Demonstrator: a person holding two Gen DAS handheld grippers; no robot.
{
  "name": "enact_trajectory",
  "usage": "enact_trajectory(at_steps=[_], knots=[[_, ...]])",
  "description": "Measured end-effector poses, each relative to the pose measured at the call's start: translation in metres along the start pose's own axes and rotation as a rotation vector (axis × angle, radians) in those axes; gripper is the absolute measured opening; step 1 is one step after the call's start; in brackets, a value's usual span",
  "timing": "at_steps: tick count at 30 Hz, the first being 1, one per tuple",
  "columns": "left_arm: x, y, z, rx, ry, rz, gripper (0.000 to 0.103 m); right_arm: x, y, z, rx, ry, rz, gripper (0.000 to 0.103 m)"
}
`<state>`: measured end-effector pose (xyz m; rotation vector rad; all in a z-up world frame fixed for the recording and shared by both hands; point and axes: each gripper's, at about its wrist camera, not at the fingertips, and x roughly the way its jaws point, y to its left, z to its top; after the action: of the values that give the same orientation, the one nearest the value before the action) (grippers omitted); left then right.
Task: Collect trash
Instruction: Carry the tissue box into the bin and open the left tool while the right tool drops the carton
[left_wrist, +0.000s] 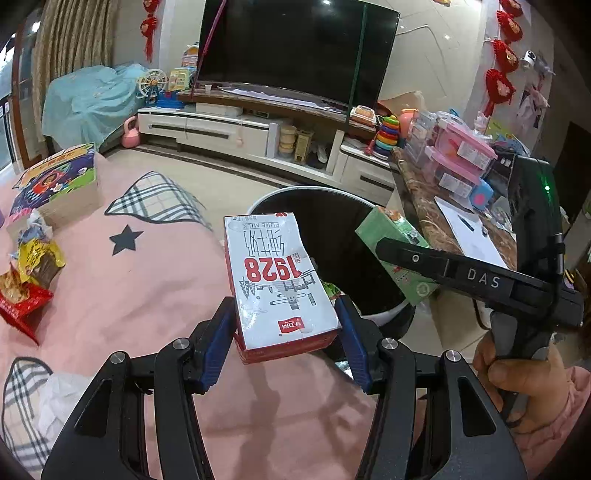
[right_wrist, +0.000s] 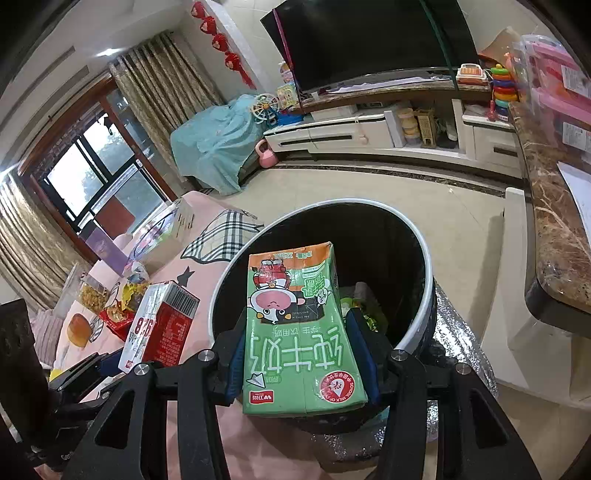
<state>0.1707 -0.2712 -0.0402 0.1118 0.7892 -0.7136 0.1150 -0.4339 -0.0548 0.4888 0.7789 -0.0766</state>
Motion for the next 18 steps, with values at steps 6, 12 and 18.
enact_trajectory(at_steps=[6,12,18], knots=[[0.011,-0.004,0.008,0.012,0.015,-0.009,0.054,0.004,-0.005,0.006,0.008,0.005,0.0,0.05],[0.017,-0.007,0.015,0.022,0.018,-0.014,0.054,0.007,-0.009,0.013,0.013,0.006,-0.001,0.05],[0.024,-0.01,0.021,0.028,0.025,-0.021,0.054,0.012,-0.015,0.017,0.03,0.014,-0.003,0.05]])
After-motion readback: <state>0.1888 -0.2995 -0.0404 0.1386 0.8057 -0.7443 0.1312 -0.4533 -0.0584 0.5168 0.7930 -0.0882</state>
